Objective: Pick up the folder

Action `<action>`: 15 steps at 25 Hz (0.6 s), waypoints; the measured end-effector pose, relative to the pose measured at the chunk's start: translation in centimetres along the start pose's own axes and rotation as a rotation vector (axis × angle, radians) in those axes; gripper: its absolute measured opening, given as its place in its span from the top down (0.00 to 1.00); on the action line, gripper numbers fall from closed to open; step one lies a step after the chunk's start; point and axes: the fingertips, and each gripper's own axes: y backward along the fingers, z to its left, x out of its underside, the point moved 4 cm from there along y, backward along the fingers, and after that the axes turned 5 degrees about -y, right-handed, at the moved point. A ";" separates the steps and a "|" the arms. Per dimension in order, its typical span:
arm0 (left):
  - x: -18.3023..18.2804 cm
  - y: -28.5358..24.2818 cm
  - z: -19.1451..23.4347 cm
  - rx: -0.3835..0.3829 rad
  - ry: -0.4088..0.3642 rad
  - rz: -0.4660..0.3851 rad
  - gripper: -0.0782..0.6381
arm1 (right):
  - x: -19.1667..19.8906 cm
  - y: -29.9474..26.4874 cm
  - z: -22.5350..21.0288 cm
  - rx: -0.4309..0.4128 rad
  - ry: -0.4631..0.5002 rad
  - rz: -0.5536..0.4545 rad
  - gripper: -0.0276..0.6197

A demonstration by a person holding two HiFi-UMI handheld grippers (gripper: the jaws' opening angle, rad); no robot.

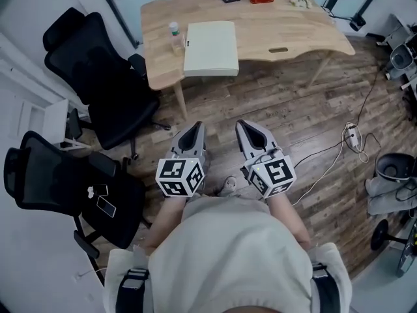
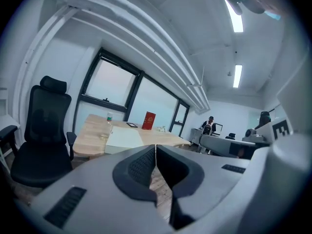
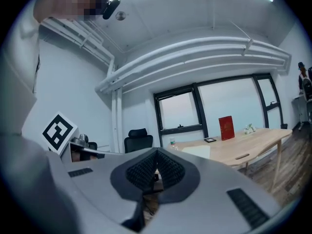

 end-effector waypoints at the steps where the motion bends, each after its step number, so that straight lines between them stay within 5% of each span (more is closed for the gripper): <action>1: 0.0 -0.3 0.0 -0.005 0.001 -0.001 0.85 | 0.1 -0.1 -0.5 -0.001 -0.001 0.005 0.93; 15: 0.4 -4.5 -1.0 -0.074 0.051 -0.011 0.85 | -1.3 -1.1 -5.7 -0.084 -0.001 -0.012 0.93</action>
